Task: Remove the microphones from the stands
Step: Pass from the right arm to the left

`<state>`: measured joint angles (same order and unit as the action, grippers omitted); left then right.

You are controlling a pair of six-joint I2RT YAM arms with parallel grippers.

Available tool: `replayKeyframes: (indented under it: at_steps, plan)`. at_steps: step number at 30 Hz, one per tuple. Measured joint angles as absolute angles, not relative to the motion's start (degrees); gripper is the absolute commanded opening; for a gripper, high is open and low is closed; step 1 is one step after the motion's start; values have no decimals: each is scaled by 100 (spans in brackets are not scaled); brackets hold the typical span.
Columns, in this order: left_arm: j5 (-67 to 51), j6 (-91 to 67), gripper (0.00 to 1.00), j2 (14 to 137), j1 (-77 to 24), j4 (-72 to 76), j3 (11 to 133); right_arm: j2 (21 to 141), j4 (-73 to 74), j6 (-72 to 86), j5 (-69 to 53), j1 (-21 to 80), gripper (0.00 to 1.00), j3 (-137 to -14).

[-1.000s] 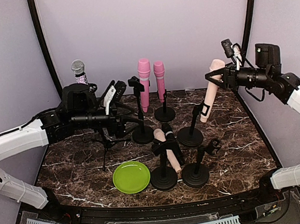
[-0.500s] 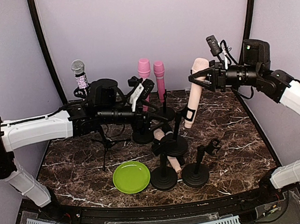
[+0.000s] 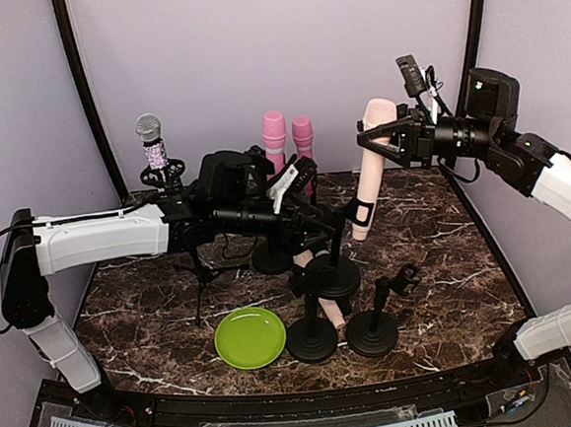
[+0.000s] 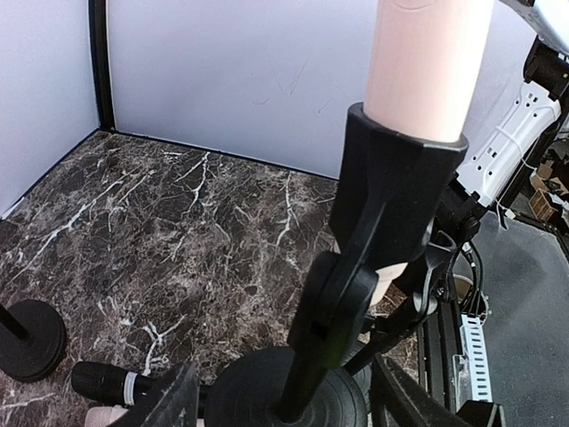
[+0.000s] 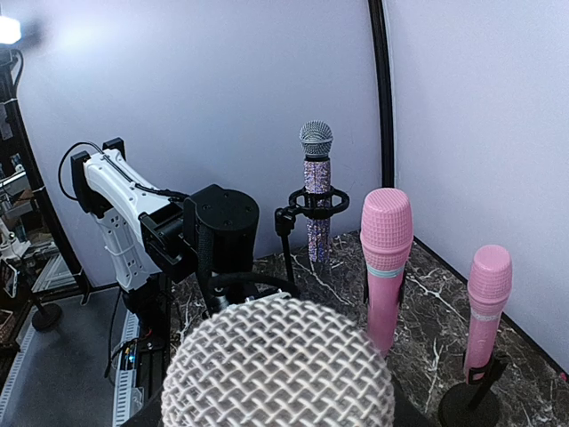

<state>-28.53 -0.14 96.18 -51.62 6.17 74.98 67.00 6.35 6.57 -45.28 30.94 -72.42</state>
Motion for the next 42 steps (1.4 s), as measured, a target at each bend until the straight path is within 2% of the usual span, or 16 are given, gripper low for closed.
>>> replayKeyframes:
  at_steps: [4, 18, 20, 25, 30, 32, 38, 42]
  plan:
    - [-2932, 58, 52, 9760, -5172, 613, 7614, 6733, 593, 659, -4552, 3105, 15, -7242]
    - [-3413, 91, 46, 10079, -5240, 762, 7898, 6805, 517, 698, -4558, 3114, 16, -7223]
    - [-3426, 91, 42, 10114, -5242, 762, 7942, 6810, 508, 720, -4563, 3114, 16, -7218]
    - [-3452, 108, 16, 10171, -5251, 760, 7985, 6853, 458, 766, -4587, 3114, 16, -7192]
    - [-3507, 239, 0, 10232, -5275, 751, 8025, 6871, 436, 777, -4611, 3120, 18, -7177]
    - [-3503, 239, 0, 10237, -5288, 744, 8025, 6871, 416, 786, -4584, 3122, 26, -7159]
    - [-3374, 255, 0, 10254, -5277, 668, 8005, 6687, 115, 1013, -3859, 3142, 69, -6748]
    - [-3114, 211, 0, 10252, -5277, 996, 7679, 6508, -71, 1236, -3103, 3151, 86, -6458]
